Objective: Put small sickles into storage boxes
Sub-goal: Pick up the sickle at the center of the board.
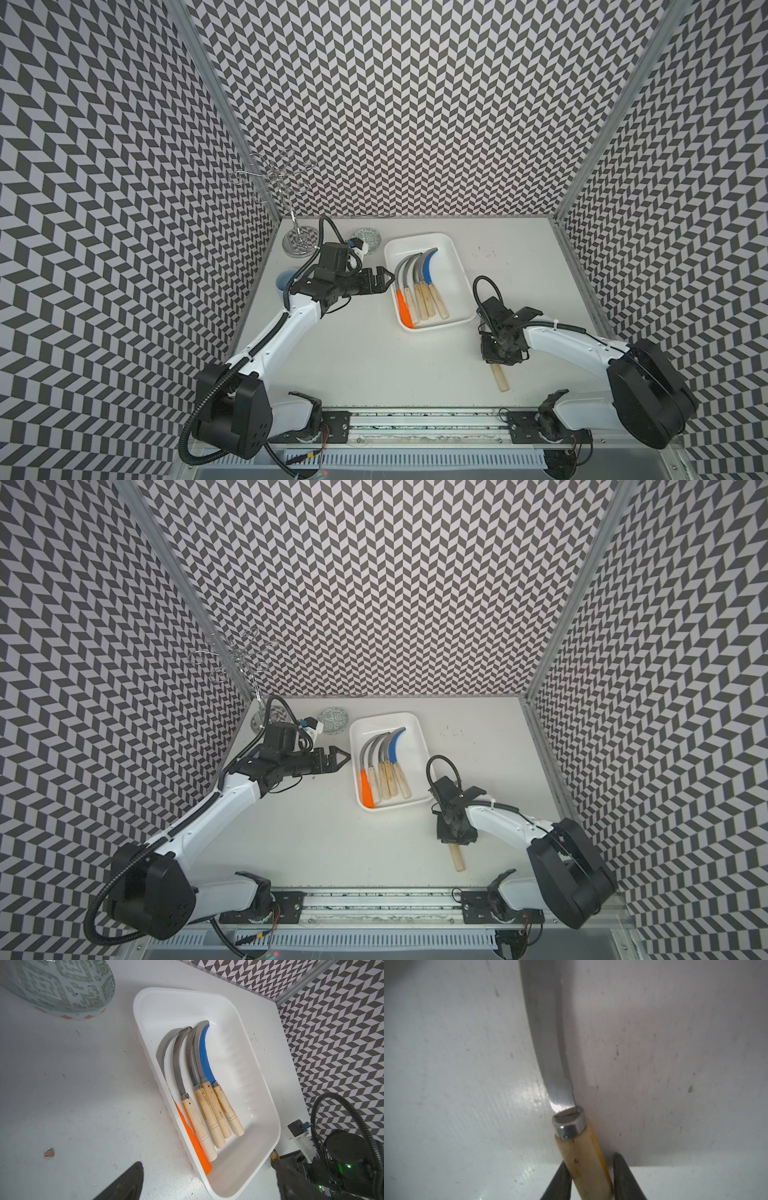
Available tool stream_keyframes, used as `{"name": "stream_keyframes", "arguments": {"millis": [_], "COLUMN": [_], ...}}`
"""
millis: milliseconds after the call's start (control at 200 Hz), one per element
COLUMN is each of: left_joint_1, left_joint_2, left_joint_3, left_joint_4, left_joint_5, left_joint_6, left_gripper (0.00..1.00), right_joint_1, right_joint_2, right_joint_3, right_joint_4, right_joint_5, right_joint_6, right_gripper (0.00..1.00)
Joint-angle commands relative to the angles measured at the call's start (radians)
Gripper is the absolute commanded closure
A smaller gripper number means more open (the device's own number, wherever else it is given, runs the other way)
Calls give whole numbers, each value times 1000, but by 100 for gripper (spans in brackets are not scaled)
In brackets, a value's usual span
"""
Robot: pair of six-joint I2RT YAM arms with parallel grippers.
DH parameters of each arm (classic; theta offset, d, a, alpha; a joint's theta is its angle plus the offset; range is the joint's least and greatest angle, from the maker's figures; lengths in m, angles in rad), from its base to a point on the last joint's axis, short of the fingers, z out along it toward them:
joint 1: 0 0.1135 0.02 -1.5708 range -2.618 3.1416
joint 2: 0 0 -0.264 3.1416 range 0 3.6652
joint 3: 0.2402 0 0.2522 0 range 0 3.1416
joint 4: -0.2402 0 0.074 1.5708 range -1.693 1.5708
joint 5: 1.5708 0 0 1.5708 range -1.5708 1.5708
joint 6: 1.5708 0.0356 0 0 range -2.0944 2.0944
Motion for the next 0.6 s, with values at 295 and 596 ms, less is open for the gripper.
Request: {"name": "stream_keyframes", "arguments": {"millis": [295, 596], "left_joint_1": [9, 14], "left_joint_2": [-12, -12], "left_joint_3": [-7, -8], "left_joint_4": [29, 29], "left_joint_5": [16, 16], "left_joint_6": [13, 13], "left_gripper": [0, 0], "right_joint_1": [6, 6], "right_joint_2": [15, 14], "right_joint_3": [11, 12], "right_joint_4": [24, 22], "right_joint_5": [11, 11], "right_joint_6": [9, 9], "right_gripper": [75, 83]}}
